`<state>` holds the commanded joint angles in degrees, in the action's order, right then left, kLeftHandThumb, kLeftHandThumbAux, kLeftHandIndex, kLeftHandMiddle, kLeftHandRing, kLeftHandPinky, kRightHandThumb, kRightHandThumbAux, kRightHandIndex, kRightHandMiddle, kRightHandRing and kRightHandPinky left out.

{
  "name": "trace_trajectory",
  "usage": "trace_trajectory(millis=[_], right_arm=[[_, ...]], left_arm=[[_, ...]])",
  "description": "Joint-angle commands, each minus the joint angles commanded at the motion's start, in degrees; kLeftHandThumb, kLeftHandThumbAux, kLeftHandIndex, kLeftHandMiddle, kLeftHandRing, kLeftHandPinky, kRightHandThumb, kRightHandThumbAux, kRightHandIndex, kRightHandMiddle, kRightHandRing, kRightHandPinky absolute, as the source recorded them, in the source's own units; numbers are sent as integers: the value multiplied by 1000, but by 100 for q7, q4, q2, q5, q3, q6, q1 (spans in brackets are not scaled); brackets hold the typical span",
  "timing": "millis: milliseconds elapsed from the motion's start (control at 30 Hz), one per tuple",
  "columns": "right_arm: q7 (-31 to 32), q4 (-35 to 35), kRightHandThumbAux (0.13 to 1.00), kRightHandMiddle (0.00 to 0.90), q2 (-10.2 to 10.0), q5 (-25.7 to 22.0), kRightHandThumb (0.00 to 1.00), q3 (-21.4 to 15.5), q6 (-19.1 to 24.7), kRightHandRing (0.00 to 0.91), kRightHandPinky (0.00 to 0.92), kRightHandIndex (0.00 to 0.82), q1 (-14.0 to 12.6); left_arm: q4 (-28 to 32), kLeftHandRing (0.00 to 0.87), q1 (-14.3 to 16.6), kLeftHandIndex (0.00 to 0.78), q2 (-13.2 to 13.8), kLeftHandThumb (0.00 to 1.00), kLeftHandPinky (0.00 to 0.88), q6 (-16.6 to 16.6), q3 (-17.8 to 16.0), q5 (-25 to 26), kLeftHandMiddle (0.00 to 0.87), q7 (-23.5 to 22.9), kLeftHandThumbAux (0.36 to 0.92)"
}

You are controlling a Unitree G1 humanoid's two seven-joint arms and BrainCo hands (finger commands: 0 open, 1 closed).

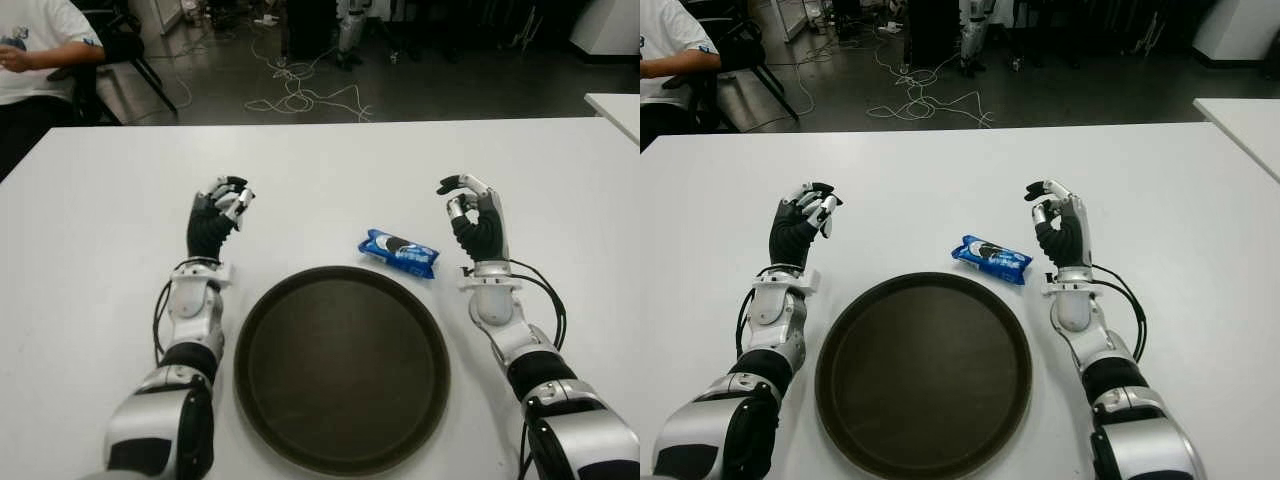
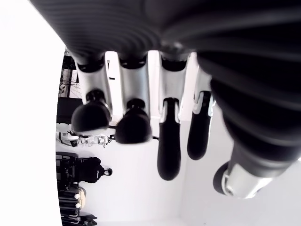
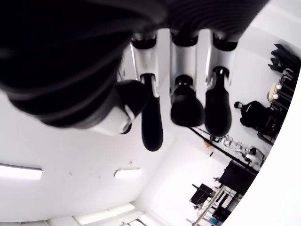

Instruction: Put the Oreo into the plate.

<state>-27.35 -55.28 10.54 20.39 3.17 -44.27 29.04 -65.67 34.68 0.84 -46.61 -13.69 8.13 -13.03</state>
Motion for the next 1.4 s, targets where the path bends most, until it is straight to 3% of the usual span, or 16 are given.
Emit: trace_trajectory(millis=[667,900,967,1033,1133,1200,1300,1400], right_arm=[[160,-64,682,503,-11,-101,850,3,-119,780,777,398,21],[-278,28,680,509,88,363,850,206,89,772,779,402,24],[-472,61,678,521,163,619,850,334,187,749,743,401,38],[-558,80,687,510,240,830,832,459,275,582,560,377,55],[-513,96,595,320,324,983,486,595,369,363,329,195,68],[-468,144,544,217,391,1105,362,701,484,249,220,107,65],[-307,281,465,88,515,1279,258,876,706,113,111,34,38],[-169,359,389,28,572,1285,241,953,803,37,71,11,21]], left_arm=[[-23,797,9,415,12,858,794,33,-5,-13,521,51,662],[-14,805,7,415,29,859,804,19,13,-38,527,28,661],[-14,807,7,415,37,859,806,25,14,-41,527,15,661],[-24,808,10,413,45,858,807,18,8,-41,525,-5,662],[-38,808,12,413,45,858,804,7,2,-38,524,-19,662],[-40,808,10,413,42,858,804,6,3,-43,524,-9,662],[-52,811,15,413,40,858,805,17,2,-56,525,31,662],[-55,814,17,411,33,858,807,35,-7,-47,525,41,663]])
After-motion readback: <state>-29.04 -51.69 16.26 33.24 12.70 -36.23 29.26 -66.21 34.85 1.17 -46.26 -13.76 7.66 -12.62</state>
